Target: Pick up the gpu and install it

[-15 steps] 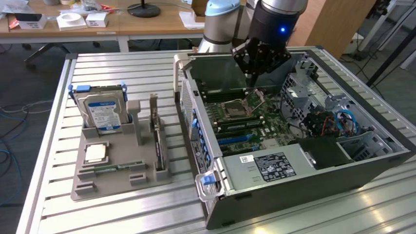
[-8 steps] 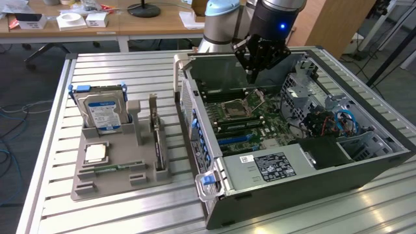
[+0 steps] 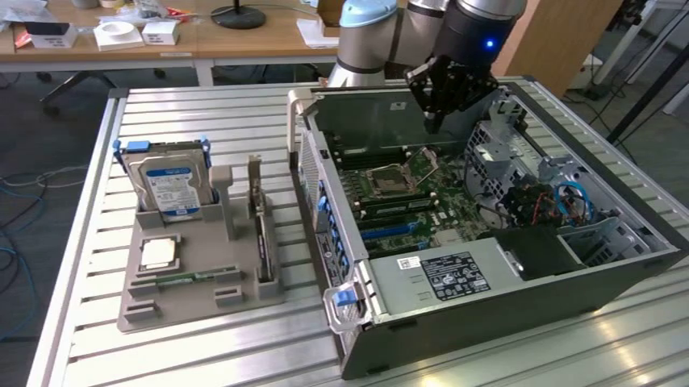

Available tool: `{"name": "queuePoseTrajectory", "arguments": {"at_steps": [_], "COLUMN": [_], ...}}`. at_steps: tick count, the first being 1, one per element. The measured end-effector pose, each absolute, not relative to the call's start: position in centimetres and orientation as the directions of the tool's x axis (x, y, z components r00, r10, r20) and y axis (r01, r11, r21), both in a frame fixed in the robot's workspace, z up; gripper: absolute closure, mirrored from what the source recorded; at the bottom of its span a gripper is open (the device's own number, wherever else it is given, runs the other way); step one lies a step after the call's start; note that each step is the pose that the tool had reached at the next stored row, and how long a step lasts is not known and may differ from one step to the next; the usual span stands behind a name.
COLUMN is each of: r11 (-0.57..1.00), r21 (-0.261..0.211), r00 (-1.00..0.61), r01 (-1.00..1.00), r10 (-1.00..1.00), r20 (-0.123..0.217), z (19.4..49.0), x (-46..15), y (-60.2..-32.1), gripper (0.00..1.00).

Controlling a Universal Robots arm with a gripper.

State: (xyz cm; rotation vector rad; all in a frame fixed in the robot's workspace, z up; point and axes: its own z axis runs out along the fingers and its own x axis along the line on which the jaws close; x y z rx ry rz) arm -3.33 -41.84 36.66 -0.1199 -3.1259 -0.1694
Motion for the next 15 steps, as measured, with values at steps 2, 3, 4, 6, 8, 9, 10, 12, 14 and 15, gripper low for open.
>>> {"name": "queuePoseTrajectory", "arguments": {"at_steps": [2, 3, 4, 6, 8, 9, 10, 12, 14, 15], "r11": [0.991, 0.991, 0.991, 0.991, 0.992, 0.993, 0.993, 0.996, 0.996, 0.996], "r21": [0.109, 0.109, 0.109, 0.108, 0.101, 0.095, 0.084, 0.053, 0.041, 0.041], "r00": [-0.997, -0.997, -0.997, -0.997, -0.997, -0.997, -0.997, -0.997, -0.997, -0.997], "r01": [0.077, 0.077, 0.077, 0.077, 0.077, 0.077, 0.077, 0.077, 0.077, 0.077], "r10": [0.076, 0.076, 0.076, 0.076, 0.076, 0.076, 0.076, 0.077, 0.077, 0.076], "r20": [0.013, 0.013, 0.013, 0.013, 0.012, 0.012, 0.010, 0.006, 0.003, 0.003], "z": [36.7, 36.7, 36.7, 36.7, 36.7, 36.7, 36.7, 36.6, 36.6, 36.6], "x": [-2.4, -1.9, -1.5, -0.6, 0.3, 0.5, 0.7, 0.8, 0.8, 0.8], "y": [-41.8, -41.8, -41.9, -41.8, -41.8, -41.8, -41.8, -41.8, -41.8, -41.8], "gripper": [0.90, 0.90, 0.90, 0.90, 0.90, 0.90, 0.90, 0.90, 0.90, 0.90]}}
